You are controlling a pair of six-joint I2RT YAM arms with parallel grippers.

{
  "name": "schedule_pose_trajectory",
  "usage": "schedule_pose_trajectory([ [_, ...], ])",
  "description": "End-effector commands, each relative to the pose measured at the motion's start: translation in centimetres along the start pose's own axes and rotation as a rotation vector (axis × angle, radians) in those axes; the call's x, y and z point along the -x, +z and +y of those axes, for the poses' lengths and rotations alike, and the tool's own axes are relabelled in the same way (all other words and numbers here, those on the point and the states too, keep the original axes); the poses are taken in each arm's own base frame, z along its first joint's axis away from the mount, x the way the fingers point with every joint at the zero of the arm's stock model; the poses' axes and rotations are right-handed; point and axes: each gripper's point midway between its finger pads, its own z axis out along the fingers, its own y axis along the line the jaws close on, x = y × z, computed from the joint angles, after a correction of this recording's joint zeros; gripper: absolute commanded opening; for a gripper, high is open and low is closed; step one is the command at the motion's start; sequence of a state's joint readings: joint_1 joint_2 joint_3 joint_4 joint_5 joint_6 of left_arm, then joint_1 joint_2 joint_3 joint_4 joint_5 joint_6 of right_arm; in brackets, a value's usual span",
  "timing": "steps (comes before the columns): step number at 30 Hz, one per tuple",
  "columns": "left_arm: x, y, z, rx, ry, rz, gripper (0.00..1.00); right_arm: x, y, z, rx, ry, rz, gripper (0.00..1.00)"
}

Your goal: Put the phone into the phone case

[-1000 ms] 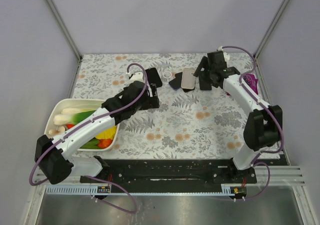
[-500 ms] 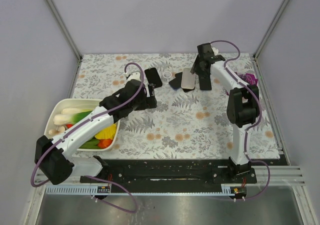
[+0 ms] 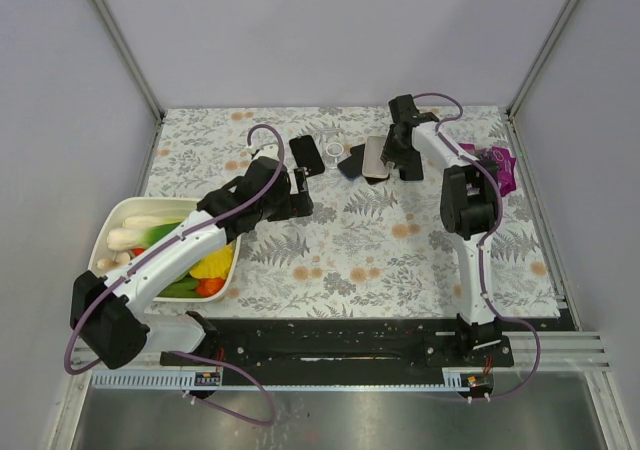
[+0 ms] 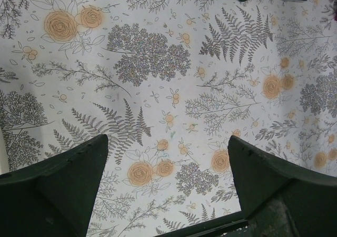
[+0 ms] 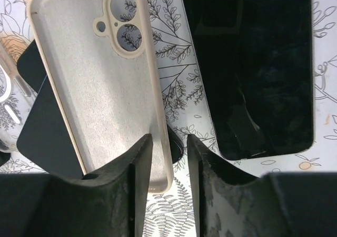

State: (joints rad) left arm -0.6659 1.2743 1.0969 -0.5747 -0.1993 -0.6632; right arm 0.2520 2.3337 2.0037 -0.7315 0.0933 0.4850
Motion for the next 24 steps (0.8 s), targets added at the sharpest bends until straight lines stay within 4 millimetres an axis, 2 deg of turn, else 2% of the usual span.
schedule_pose_trajectory([
  [1,1.3,-0.3,-1.4,-0.051,-0.023,-0.019,0.99,0.4,0.0,0.9,0.043,-0.011,0.019,0.38],
  [5,1.3,-0.1,-1.2,-0.045,-0.028,-0.015,0.99,0.0,0.7,1.1,0.063,-0.007,0.042,0.28],
  [10,1.4,-0.1,-1.2,-0.047,-0.035,-0.012,0.99,0.7,-0.5,0.9,0.066,0.001,0.022,0.01],
  [14,1.5,0.0,-1.2,-0.048,-0.039,-0.013,0.99,1.8,-3.0,1.3,0.087,-0.009,-0.014,0.0],
  [17,1.7,-0.1,-1.2,-0.051,-0.042,-0.016,0.99,1.7,-5.9,1.3,0.111,-0.01,-0.026,0.0],
  [20,2.0,-0.4,-1.0,-0.048,-0.04,-0.025,0.99,-0.4,-8.4,1.9,0.185,0.014,-0.014,0.0],
  [24,2.9,-0.4,-0.7,-0.033,-0.039,-0.025,0.99,-4.9,-10.7,2.1,0.209,-0.026,-0.004,0.0],
])
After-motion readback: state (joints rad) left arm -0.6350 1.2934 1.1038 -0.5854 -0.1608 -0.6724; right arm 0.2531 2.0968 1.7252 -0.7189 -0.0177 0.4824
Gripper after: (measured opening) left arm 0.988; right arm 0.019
